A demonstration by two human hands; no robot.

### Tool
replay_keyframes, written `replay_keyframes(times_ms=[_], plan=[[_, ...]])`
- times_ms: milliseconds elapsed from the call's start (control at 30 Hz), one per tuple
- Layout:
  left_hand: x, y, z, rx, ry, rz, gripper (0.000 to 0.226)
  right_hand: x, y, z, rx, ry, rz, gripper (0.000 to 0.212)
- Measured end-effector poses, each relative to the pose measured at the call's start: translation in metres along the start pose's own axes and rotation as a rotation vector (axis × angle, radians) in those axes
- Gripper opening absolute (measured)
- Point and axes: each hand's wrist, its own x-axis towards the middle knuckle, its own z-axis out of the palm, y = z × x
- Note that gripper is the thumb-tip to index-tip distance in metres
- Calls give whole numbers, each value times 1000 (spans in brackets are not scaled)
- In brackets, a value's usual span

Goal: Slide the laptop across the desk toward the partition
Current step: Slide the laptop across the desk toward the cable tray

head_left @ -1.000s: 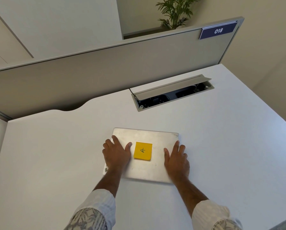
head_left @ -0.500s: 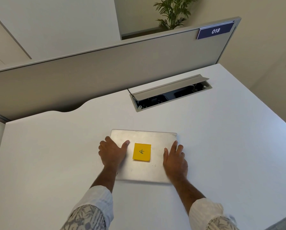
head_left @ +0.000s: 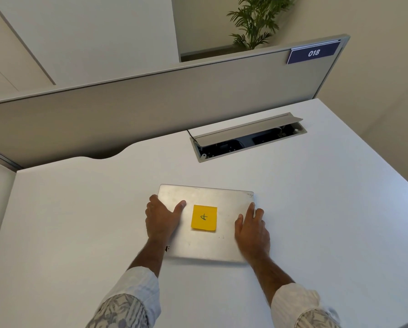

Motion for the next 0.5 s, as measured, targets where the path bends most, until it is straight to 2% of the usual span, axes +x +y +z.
replay_keyframes(times_ms=[500], plan=[[-30,-19,-13,-147,89,-170,92,25,-13,-30,-91,-56,-230,57]])
